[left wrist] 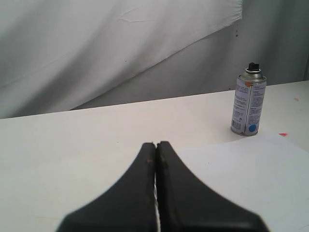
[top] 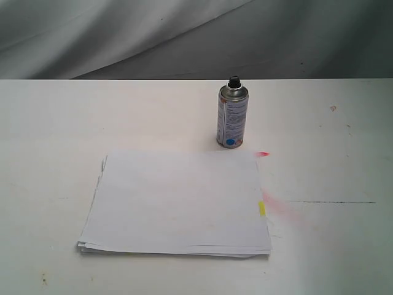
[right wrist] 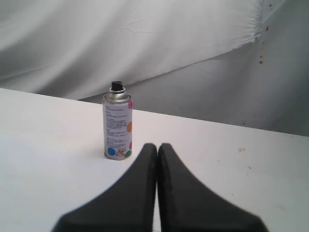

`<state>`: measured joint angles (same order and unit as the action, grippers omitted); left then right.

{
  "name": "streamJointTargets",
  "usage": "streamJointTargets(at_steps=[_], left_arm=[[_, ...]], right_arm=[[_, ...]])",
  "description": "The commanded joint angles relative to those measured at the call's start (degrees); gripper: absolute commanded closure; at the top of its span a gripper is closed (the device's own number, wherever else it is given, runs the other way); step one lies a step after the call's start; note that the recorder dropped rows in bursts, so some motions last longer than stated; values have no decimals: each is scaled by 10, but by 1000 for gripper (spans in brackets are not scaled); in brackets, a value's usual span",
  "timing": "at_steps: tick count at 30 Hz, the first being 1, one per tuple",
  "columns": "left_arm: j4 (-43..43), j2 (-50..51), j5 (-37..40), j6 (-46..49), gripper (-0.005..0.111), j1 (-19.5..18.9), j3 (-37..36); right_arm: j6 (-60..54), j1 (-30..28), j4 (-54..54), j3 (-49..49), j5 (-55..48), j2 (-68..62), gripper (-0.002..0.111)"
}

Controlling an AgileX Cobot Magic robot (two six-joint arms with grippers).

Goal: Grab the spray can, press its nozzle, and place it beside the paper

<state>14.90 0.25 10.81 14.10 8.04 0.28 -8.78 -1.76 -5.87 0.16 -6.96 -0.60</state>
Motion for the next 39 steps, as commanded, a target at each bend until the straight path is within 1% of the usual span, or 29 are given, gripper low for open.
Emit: streamJointTargets(at_steps=[1,4,7,11,14,18,23,28,31,35,37,39], left_arm=[[0,-2,-3,-3,107,-1,-3],[0,-2,-3,-3,107,-1,-3],[0,-2,-3,-3,107,-1,-3],[0,-2,-3,-3,107,-1,-3],[0,-2,-3,-3,107,-1,-3],[0,-2,-3,-3,107,-1,-3],[0,-2,-3,-3,107,-1,-3],[0,-2,-3,-3,107,-1,-3],[0,-2,-3,-3,107,-1,-3],[0,-2,-3,-3,107,-1,-3],[0,-2,-3,-3,107,-1,-3],[0,-2,-3,-3,107,-1,-3]], right_arm=[[3,-5,3,-2,1,3,108],[3,-5,-34,-2,-30,3,108],[3,-5,-41,58,-118,-25,108],[3,-5,-31,173,-139,-140,108],[3,-5,-31,274,-158,-266,108],[3,6,-31,352,-158,-361,108],[3,52,-26,433,-157,-478,108],[3,114,-35,473,-89,-570,108],[8,131,-48,473,-41,-617,108],[18,133,-63,470,-11,-686,108],[18,133,-65,455,40,-718,108],[18,134,-65,427,120,-743,108]])
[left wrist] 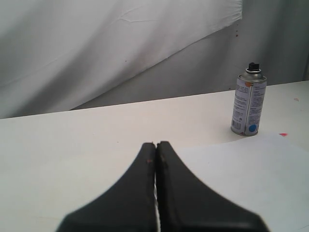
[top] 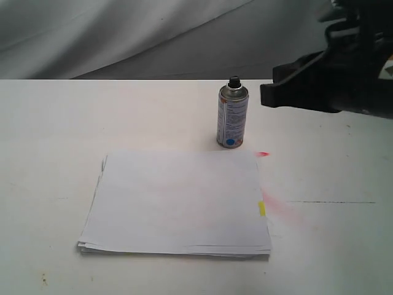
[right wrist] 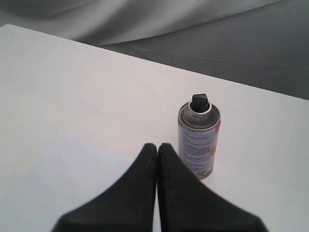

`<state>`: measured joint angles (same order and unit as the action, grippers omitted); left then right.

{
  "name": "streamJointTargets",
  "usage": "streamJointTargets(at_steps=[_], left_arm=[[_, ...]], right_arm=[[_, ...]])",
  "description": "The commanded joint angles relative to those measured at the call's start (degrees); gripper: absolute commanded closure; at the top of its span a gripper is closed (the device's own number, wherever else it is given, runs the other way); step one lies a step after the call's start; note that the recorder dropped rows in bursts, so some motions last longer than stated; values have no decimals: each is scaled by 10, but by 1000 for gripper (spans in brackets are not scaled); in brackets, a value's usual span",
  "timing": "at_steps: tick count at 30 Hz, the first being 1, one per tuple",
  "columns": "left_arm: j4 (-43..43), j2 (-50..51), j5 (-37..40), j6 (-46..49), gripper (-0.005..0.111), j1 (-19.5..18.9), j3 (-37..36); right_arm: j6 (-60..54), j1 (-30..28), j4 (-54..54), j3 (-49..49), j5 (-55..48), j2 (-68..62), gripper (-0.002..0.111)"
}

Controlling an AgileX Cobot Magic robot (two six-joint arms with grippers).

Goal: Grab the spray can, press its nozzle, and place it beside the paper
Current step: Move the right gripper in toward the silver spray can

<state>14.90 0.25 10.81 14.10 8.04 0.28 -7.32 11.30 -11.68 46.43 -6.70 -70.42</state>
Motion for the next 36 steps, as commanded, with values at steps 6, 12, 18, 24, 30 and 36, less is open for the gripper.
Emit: streamJointTargets(at_steps=[6,12,18,24,30,36], left_arm=[[0,-2,-3,-3,107,-1,-3],[0,-2,-3,-3,107,-1,-3],[0,-2,-3,-3,107,-1,-3],[0,-2,-3,-3,107,-1,-3],[0,-2,-3,-3,107,-1,-3],[0,-2,-3,-3,107,-1,-3]], right_arm=[[65,8,33,-150,342,-107,108],[87,8,77,-180,455,-190,108],[87,8,77,-179,605,-307,108],[87,7,76,-149,660,-405,108],[87,7,60,-126,664,-431,108],[68,7,40,-126,675,-431,106]])
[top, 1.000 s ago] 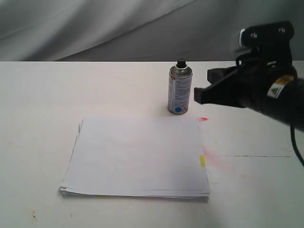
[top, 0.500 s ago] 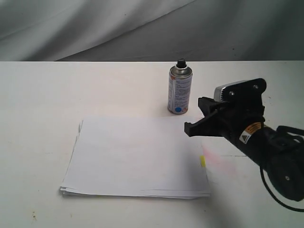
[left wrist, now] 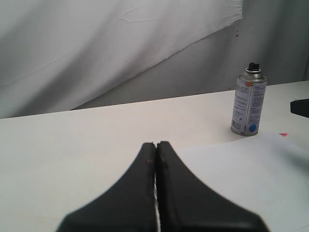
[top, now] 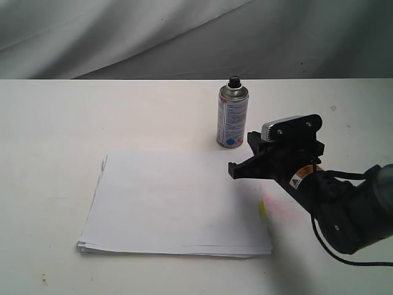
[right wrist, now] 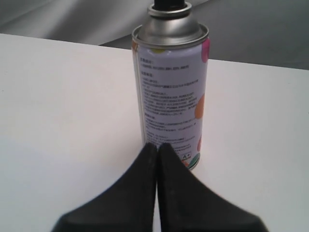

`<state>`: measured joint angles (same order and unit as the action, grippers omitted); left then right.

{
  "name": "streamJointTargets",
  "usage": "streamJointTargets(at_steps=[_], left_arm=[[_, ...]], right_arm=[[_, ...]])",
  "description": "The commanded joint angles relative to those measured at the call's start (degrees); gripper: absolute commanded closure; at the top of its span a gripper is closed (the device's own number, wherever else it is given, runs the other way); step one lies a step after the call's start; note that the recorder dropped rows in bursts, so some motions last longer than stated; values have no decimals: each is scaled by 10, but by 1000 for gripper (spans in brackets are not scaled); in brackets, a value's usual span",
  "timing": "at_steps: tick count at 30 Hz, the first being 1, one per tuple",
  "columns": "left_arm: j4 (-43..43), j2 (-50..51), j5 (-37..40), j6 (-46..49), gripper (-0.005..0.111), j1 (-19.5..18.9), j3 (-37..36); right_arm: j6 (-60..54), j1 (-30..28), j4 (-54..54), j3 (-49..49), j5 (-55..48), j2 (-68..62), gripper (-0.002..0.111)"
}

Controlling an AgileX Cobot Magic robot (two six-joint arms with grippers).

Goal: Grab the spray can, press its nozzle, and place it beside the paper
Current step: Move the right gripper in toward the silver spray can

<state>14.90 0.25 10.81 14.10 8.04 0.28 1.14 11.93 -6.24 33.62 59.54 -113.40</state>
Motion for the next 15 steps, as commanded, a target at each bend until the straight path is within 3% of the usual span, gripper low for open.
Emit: streamJointTargets(at_steps=[1,4,11,15], left_arm=[[0,-2,-3,-3,107,-1,-3],[0,-2,-3,-3,107,-1,-3],[0,-2,-3,-3,107,-1,-3],[0,-2,-3,-3,107,-1,-3]], right_arm=[[-21,0,-14,2,12,-1,104],[-24,0,-14,2,12,-1,89],[-24,0,-10,5,8,-1,22],[-24,0,-10,5,2,-1,13]])
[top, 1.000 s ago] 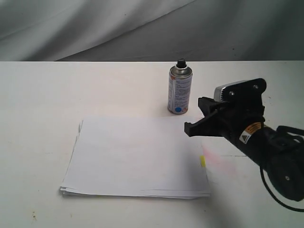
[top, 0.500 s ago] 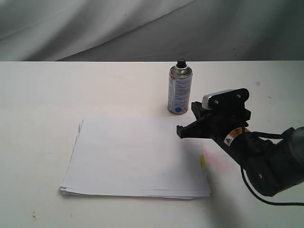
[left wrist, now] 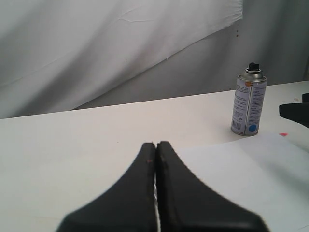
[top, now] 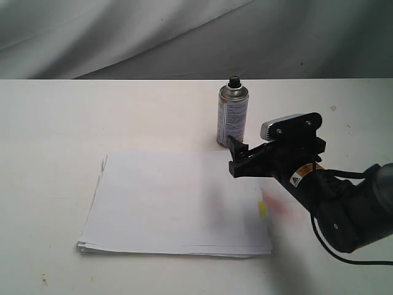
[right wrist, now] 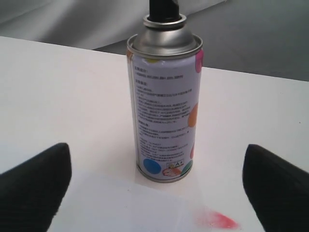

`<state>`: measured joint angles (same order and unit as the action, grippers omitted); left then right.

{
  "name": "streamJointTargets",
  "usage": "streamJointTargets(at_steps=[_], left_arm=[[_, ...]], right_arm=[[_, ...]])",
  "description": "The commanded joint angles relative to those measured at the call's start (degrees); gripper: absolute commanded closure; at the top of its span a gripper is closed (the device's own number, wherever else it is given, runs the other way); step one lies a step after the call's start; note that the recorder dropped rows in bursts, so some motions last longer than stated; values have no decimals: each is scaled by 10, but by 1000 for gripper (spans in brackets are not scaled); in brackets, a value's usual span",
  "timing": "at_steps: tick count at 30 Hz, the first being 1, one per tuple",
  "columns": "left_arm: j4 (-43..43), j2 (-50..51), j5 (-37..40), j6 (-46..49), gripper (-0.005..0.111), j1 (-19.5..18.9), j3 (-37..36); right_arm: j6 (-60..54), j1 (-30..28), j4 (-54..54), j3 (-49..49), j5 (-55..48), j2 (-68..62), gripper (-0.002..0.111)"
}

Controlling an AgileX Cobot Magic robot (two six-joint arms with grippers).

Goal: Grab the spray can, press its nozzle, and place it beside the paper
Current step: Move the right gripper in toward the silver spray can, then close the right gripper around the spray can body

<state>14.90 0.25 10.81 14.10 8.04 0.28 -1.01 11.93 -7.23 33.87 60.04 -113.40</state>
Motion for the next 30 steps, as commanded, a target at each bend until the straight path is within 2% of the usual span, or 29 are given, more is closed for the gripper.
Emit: streamJointTargets(at_steps=[1,10,25,30], left_arm=[[0,-2,-3,-3,107,-1,-3],[0,-2,-3,-3,107,-1,-3],[0,-2,-3,-3,107,-1,-3],[0,-2,-3,-3,107,-1,-3]], right_arm=[[-2,0,0,3,-3,-1,13],[-2,0,0,11,-11,-4,13],[-12,-1,-24,150,-11,-122,13],[-15,-17,-29,187,-12,-152,13]])
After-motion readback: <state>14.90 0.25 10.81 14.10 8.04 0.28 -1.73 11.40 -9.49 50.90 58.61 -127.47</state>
